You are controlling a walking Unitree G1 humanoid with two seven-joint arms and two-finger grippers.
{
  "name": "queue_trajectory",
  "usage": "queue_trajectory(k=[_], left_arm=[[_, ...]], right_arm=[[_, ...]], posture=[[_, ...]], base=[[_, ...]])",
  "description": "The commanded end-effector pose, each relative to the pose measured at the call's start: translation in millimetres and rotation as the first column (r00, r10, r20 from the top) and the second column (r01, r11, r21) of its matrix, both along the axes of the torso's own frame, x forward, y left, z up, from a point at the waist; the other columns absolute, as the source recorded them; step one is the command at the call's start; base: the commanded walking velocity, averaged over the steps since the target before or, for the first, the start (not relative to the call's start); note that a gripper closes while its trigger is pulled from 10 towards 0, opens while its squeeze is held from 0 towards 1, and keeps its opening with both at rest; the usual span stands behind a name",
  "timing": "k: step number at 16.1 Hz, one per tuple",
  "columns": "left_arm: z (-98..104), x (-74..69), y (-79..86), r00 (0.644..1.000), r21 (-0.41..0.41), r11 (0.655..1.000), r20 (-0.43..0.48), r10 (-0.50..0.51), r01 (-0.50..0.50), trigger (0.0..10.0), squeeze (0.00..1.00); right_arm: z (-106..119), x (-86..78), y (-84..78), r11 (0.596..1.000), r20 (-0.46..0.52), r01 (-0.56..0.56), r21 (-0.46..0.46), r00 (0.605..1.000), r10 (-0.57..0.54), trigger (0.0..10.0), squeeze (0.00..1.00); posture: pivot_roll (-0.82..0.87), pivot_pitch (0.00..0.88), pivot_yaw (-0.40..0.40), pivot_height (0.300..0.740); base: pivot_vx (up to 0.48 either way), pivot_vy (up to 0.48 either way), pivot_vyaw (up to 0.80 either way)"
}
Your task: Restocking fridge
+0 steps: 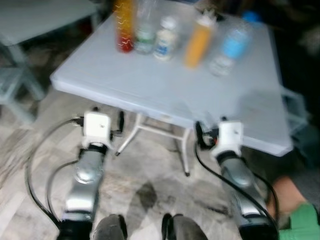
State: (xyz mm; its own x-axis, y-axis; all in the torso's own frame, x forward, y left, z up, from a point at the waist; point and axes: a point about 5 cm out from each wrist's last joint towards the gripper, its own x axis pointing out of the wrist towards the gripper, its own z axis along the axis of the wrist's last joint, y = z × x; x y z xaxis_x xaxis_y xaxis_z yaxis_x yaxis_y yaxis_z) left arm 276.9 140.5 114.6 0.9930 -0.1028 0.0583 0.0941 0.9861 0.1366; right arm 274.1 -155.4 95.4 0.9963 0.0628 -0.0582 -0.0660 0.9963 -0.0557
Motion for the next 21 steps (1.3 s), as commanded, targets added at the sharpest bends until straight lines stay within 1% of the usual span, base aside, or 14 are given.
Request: queue_trajectory(k=[1,3,5,8,10,13,16,19,21], left_arm=[[-3.9,-3.1,0.8,1.000,-0.003,1.000,-0.013,-0.010,0.010,10.0,0.00],[-2.0,-2.7,-1.1,1.000,-0.009,1.000,-0.003,-0.020,0.020,10.0,0.00],[4.5,0.0,-5.4,0.999,-0.039,0.998,0.023,-0.043,0.044,10.0,0.00],[6.8,0.9,-8.5,0.997,-0.054,0.996,0.032,-0.074,0.075,10.0,0.00],[7.3,1.5,-9.3,0.996,-0.057,0.995,0.033,-0.080,0.082,10.0,0.00],[7.6,1.9,-10.1,0.996,-0.061,0.995,0.034,-0.083,0.085,10.0,0.00],[7.5,2.6,-10.9,0.996,-0.065,0.994,0.034,-0.080,0.082,10.0,0.00],[7.6,3.6,-9.8,0.998,-0.059,0.997,0.037,-0.057,0.059,10.0,0.00],[7.5,6.9,-3.6,0.999,-0.038,0.999,0.039,0.013,-0.012,10.0,0.00]], right_arm=[[3.4,0.0,-2.6,1.000,0.016,0.010,0.004,1.000,-0.010,10.0,0.00],[5.5,1.2,-3.6,1.000,0.029,0.015,0.002,0.999,-0.015,10.0,0.00],[10.2,3.8,-3.0,1.000,0.049,0.008,-0.006,0.999,-0.008,10.0,0.00],[13.2,6.6,-2.8,1.000,0.060,0.012,-0.013,0.998,-0.011,10.0,0.00],[12.6,7.6,-2.6,1.000,0.050,0.015,0.002,0.999,-0.015,10.0,0.00],[12.9,7.6,-3.1,1.000,0.054,0.018,0.002,0.998,-0.018,10.0,0.00],[14.1,8.7,-3.3,1.000,0.061,0.015,-0.004,0.998,-0.015,10.0,0.00],[15.6,9.6,-1.8,1.000,0.067,0.008,-0.017,0.998,-0.006,10.0,0.00],[20.4,8.6,2.3,0.998,0.102,-0.038,-0.054,0.994,0.044,10.0,0.00]], posture=[[0.02,0.131,-0.093,0.740],[0.02,0.130,-0.093,0.740],[0.02,0.125,-0.093,0.740],[0.02,0.122,-0.092,0.740],[0.02,0.122,-0.091,0.740],[0.02,0.123,-0.092,0.740],[0.02,0.125,-0.095,0.740],[0.02,0.125,-0.097,0.740],[0.02,0.127,-0.097,0.740]], base=[[0.000,0.000,0.00],[0.000,0.000,0.00],[0.148,0.000,0.00],[0.371,0.000,0.00],[0.414,0.000,0.00],[0.419,0.000,-0.80],[0.410,0.000,0.00],[0.399,0.000,0.00],[0.000,0.000,0.00]])
